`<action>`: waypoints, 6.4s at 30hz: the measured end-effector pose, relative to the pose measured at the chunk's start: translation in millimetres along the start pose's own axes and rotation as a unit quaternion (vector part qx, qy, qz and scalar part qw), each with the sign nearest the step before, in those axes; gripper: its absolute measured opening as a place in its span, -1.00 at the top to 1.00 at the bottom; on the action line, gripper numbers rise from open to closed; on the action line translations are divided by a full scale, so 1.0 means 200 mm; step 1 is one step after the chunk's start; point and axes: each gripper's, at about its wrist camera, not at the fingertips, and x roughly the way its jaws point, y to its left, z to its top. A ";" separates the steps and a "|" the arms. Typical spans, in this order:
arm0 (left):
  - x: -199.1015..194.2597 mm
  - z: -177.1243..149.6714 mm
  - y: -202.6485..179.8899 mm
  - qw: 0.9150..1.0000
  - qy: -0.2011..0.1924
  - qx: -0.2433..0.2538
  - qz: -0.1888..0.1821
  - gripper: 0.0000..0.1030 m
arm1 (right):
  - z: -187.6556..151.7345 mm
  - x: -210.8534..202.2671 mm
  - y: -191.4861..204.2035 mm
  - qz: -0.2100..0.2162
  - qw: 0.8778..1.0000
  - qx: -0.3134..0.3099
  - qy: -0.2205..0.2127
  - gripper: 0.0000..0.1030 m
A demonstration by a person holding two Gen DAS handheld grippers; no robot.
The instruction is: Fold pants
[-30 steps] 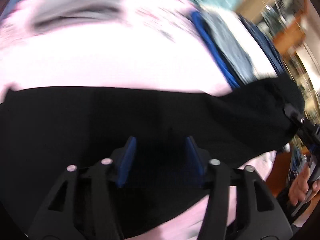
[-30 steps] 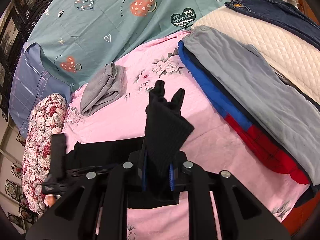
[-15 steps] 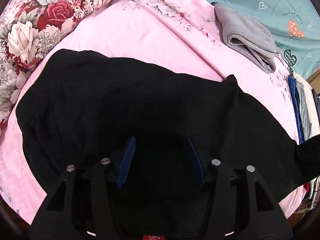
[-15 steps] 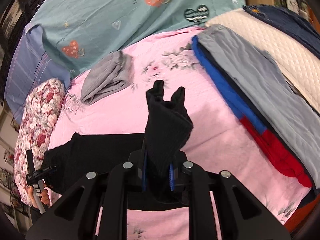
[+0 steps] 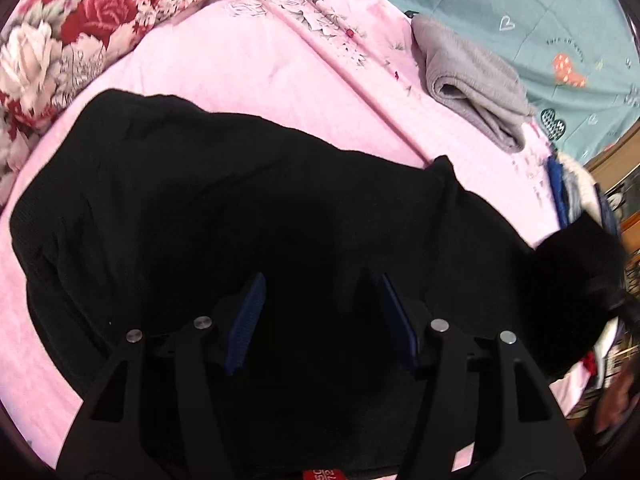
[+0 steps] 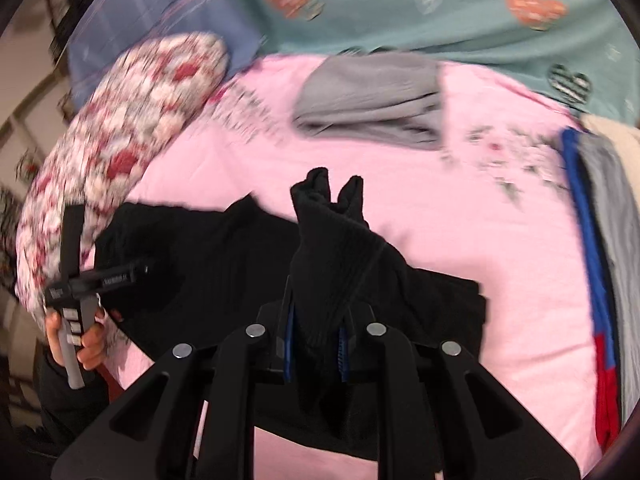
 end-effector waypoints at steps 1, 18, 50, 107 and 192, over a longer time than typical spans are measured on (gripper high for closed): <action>0.00 0.00 0.00 1.000 0.001 -0.001 -0.003 -0.17 | 0.00 0.09 0.07 0.000 1.000 -0.013 0.016 0.67; 0.01 0.00 -0.02 1.000 -0.001 0.013 0.003 -0.17 | 0.06 0.11 0.24 0.080 0.996 -0.035 0.030 -0.12; -0.58 -0.10 0.21 0.987 -0.113 -0.113 0.032 -0.41 | -0.64 -0.27 -0.62 0.020 0.975 0.220 0.005 -0.13; -0.57 -0.01 0.18 0.982 -0.157 -0.090 -0.050 0.66 | 0.12 0.70 0.49 0.134 0.977 -0.020 0.163 0.65; -0.35 -0.32 -0.57 0.985 -0.049 0.106 -0.124 -0.53 | 0.45 0.29 -0.12 0.044 0.994 0.012 0.095 -0.12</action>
